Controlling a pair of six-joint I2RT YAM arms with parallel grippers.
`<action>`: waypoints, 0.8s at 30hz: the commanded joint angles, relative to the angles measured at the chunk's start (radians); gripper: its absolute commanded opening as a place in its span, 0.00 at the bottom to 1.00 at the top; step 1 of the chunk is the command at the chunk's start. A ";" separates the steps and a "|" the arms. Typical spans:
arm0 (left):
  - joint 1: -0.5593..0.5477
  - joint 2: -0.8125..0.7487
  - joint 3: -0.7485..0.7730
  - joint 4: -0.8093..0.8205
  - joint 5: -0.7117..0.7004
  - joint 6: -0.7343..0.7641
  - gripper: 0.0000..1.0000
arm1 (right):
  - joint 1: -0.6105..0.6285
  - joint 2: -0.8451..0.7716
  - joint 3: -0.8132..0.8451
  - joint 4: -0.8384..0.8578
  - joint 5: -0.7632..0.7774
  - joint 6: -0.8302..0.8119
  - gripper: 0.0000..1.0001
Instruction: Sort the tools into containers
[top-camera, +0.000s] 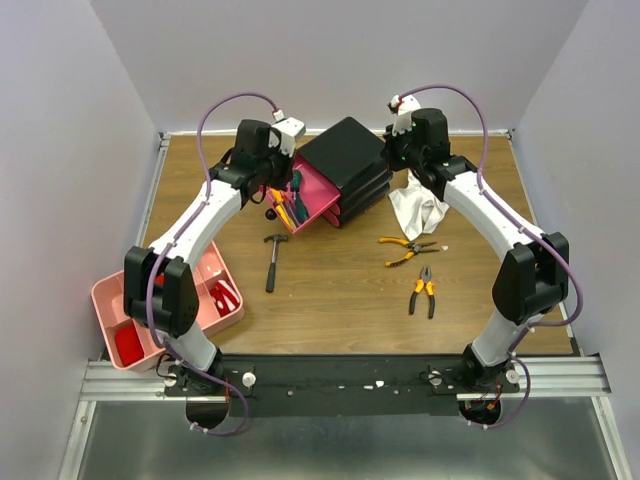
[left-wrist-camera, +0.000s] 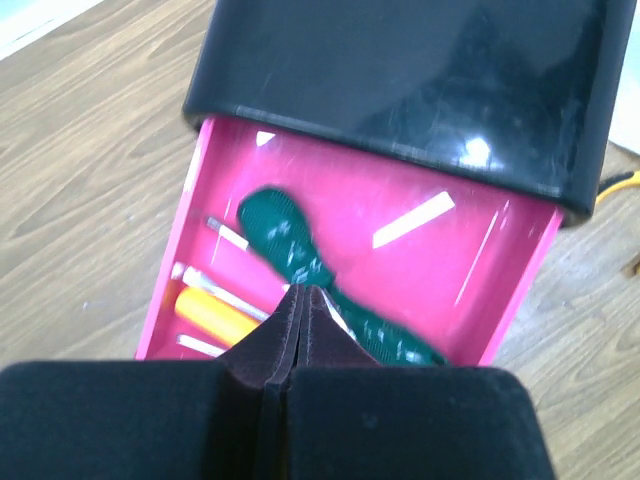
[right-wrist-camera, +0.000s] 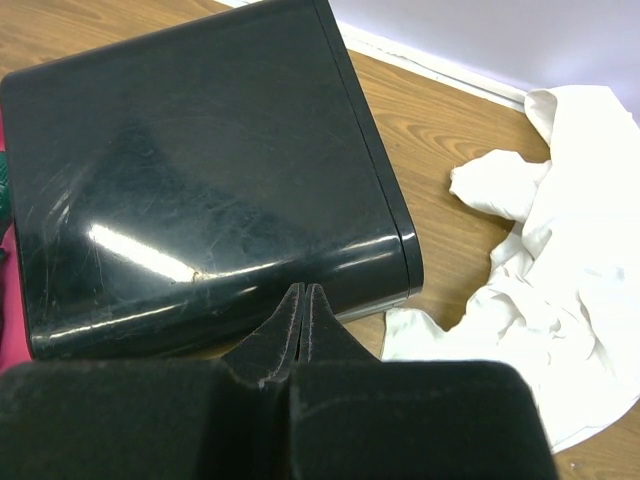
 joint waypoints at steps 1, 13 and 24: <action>0.011 -0.047 -0.076 -0.019 -0.053 0.039 0.00 | -0.004 0.010 0.017 0.014 0.006 0.015 0.02; -0.004 0.076 -0.012 -0.013 0.016 0.014 0.00 | -0.003 0.001 -0.008 0.023 0.030 0.009 0.02; -0.026 0.072 0.042 -0.061 0.002 0.008 0.00 | -0.004 0.009 0.008 0.021 0.053 -0.004 0.02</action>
